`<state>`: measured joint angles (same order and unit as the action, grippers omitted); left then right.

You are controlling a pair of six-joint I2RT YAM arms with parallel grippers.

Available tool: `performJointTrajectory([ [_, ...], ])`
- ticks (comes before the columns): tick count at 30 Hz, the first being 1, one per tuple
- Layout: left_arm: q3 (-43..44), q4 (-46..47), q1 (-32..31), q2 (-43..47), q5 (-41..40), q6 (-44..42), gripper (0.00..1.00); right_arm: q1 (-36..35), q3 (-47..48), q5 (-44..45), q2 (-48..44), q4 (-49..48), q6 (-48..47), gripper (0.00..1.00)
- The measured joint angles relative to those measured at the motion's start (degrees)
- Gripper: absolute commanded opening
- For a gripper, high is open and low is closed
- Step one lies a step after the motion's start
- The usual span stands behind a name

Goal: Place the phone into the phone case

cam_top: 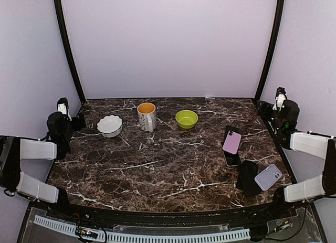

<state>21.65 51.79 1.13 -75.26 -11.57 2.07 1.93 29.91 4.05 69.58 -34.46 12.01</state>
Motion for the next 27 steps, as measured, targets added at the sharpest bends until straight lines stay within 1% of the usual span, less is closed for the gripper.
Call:
performJointTrajectory([
  [3, 5.9, -10.5, 0.0, 5.0, -2.5, 3.2, 0.97, -0.6, 4.8, -3.1, 0.1, 9.9, 2.4, 0.78],
  [4, 9.1, -15.3, -0.1, 7.1, -3.1, 4.6, 0.97, -1.3, 6.3, -3.1, 0.4, 13.6, 3.1, 0.78],
  [7, 13.5, -22.5, -1.3, 10.6, -3.5, 6.4, 0.97, -5.0, 10.0, -1.4, 1.5, 24.0, 4.4, 0.76],
  [10, 15.8, -28.0, -4.8, 14.0, -3.2, 6.1, 0.97, -10.2, 13.2, 2.4, 2.5, 34.7, 5.3, 0.73],
  [13, 16.9, -31.3, -10.1, 15.8, -1.4, 3.9, 0.96, -15.4, 15.6, 6.2, 3.5, 44.8, 6.8, 0.67],
  [16, 19.0, -34.2, -14.3, 15.6, 3.4, 1.5, 0.95, -21.4, 17.1, 8.6, 4.5, 54.5, 9.3, 0.6],
  [18, 21.4, -36.1, -17.0, 14.6, 7.1, -0.1, 0.95, -25.7, 17.2, 9.7, 4.5, 60.5, 11.4, 0.57],
  [21, 23.4, -37.2, -19.7, 13.4, 14.1, -1.2, 0.95, -31.7, 16.8, 10.3, 3.5, 69.7, 16.8, 0.48],
  [24, 23.4, -38.6, -21.0, 13.3, 20.6, -1.2, 0.95, -34.6, 14.5, 9.6, 0.2, 75.0, 21.7, 0.46],
  [27, 23.0, -38.8, -21.5, 13.4, 24.2, -0.9, 0.93, -37.3, 10.7, 8.8, -3.5, 78.2, 26.7, 0.43],
])
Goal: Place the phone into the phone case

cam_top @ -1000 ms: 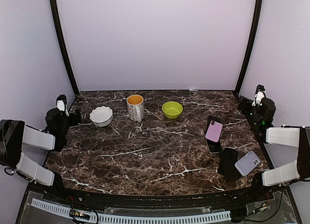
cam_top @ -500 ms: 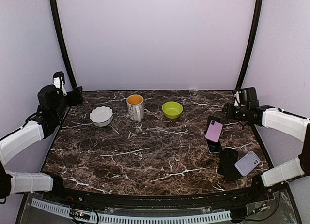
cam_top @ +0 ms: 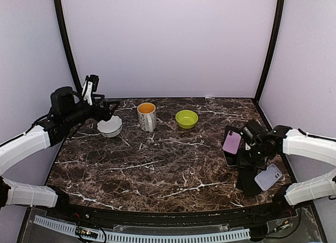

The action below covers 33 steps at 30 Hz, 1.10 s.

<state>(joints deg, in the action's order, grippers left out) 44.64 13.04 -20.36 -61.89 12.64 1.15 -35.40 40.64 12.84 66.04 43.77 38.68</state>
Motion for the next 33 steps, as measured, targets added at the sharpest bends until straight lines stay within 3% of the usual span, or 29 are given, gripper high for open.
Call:
performJointTrajectory([
  [12, -1.8, -0.1, -1.2, 0.8, 4.5, 0.2, 0.92, -7.8, -3.7, -0.8, 3.3, 3.0, 10.5, 0.4],
  [20, -2.1, -0.1, -1.3, 0.8, 4.5, 0.2, 0.92, -10.1, -3.7, 0.5, 7.4, 2.6, 12.8, 0.0],
  [33, -2.4, 0.0, -1.7, 0.8, 4.8, 0.2, 0.92, -13.0, 5.8, 0.5, 7.3, 8.2, 13.6, 0.0],
])
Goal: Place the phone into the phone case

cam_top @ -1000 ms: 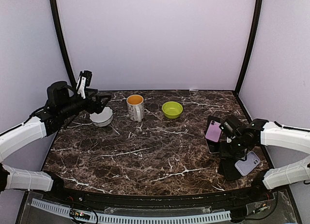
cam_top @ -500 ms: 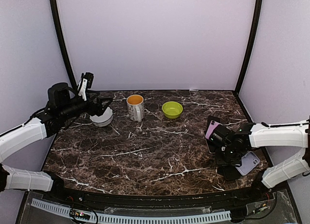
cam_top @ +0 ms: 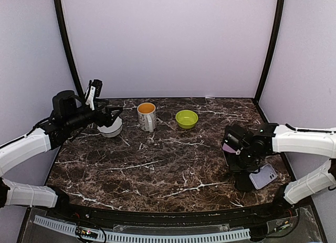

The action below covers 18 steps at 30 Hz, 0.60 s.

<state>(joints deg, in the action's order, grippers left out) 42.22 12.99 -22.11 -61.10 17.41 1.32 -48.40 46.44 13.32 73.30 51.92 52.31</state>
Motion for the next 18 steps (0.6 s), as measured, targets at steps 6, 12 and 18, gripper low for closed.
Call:
performJointTrajectory([
  [6, 0.0, 0.0, -0.3, 0.0, 0.4, 0.0, 0.92, -0.4, 4.6, -1.6, -3.9, -1.8, -1.4, 0.0],
  [12, -0.1, 0.0, -0.5, -0.2, 0.6, 0.0, 0.92, -1.2, 5.8, -2.4, -3.5, -13.1, -2.3, 0.0],
  [18, -0.1, 0.0, -0.7, -0.8, 0.5, -0.1, 0.92, -7.0, 14.0, 0.5, 11.1, -17.4, -0.4, 0.0],
])
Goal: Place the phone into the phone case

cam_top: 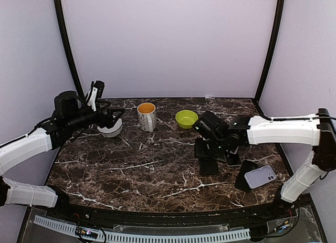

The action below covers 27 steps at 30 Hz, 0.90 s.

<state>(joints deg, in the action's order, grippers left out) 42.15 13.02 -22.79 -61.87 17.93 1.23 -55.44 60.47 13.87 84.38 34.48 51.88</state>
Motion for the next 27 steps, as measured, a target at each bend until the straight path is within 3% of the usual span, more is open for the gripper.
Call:
performJointTrajectory([
  [8, 0.0, 0.0, -0.4, -0.4, -0.2, -0.2, 0.92, -5.9, 9.6, 2.0, 17.9, 1.7, 2.5, 0.0],
  [24, -0.6, 0.0, -1.5, -0.4, -0.2, -0.2, 0.92, -2.1, 12.6, 0.9, 26.3, -0.5, 3.3, 0.0],
  [27, -0.7, 0.0, -1.6, -0.4, -0.1, -0.2, 0.92, -1.4, 12.6, 0.9, 26.3, -1.5, 3.2, 0.19],
])
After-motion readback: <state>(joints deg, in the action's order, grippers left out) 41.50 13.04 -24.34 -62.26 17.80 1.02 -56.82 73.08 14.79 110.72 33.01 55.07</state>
